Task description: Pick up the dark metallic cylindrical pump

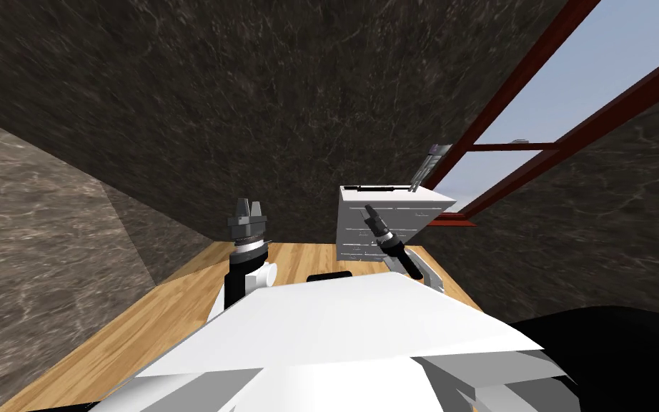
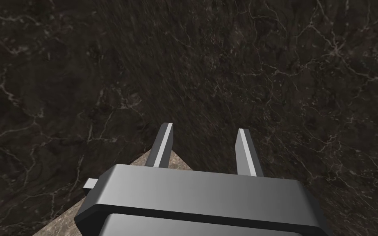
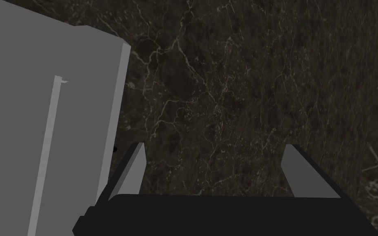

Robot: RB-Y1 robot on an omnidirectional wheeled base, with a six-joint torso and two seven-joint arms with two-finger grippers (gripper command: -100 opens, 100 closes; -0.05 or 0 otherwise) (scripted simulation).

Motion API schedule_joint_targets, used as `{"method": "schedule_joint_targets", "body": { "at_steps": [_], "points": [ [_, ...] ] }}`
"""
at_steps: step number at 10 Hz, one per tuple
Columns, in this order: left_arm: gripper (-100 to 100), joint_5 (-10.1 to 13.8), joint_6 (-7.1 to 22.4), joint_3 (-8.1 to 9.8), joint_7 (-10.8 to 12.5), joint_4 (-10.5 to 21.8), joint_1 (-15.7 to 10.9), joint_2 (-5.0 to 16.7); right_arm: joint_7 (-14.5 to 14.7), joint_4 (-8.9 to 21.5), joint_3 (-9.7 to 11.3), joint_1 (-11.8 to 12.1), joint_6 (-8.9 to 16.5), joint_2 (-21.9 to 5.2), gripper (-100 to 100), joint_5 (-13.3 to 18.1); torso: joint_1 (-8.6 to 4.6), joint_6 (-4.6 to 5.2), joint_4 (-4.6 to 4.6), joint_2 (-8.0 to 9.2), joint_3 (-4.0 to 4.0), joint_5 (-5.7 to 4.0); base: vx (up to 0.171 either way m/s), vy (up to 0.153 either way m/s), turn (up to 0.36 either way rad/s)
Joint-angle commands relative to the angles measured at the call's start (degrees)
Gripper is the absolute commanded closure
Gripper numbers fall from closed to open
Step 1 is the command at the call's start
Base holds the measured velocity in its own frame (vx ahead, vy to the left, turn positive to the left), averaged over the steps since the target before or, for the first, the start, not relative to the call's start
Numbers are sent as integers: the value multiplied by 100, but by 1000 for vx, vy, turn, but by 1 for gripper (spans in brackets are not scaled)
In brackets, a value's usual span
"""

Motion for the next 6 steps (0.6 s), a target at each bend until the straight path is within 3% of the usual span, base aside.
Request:
{"method": "schedule_joint_targets", "body": {
  "at_steps": [1,2,3,5,6],
  "points": [
    [0,0,0,0,0,0,0,0,22,92,46,-58,-55,-286,-100,39,0,0,0,0,0,0,-68,24,87],
    [0,0,0,0,0,0,1,0,22,92,46,-58,-55,-354,-100,39,-3,3,1,3,2,0,-36,13,-11],
    [0,0,0,1,0,0,1,0,67,307,149,-159,-196,-575,-100,123,-6,4,0,-4,-1,-1,-72,19,157],
    [0,0,0,0,0,0,1,0,67,307,149,-159,-196,-804,-100,123,0,4,2,6,4,0,-54,32,48],
    [0,0,0,1,0,0,1,0,115,532,258,-261,-348,-1036,-100,212,-2,5,0,-4,-1,0,-60,43,153]
  ]
}}
